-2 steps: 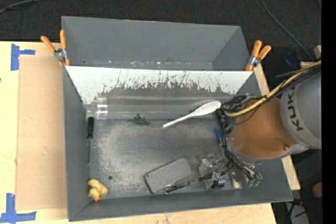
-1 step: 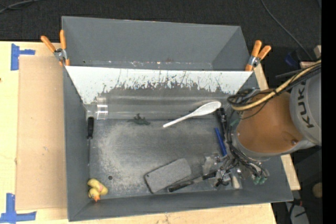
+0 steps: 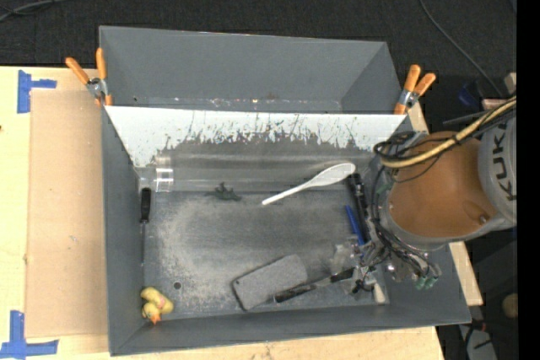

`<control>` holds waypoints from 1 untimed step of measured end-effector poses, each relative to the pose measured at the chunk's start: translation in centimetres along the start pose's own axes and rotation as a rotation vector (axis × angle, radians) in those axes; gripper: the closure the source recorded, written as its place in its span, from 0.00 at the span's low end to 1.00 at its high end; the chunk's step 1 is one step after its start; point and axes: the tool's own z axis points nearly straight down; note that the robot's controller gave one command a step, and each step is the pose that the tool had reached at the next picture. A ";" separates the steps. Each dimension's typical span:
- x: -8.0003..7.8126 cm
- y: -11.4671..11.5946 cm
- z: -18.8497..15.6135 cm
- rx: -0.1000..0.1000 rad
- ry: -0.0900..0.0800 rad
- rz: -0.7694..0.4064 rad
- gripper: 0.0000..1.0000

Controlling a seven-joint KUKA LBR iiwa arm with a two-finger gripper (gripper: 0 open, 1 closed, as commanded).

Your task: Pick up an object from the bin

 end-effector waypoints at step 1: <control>0.0 0.1 -2.1 0.000 -0.001 -0.003 1.00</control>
Offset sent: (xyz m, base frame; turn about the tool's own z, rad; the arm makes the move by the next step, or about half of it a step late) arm 0.0004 0.0005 0.0262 -0.0017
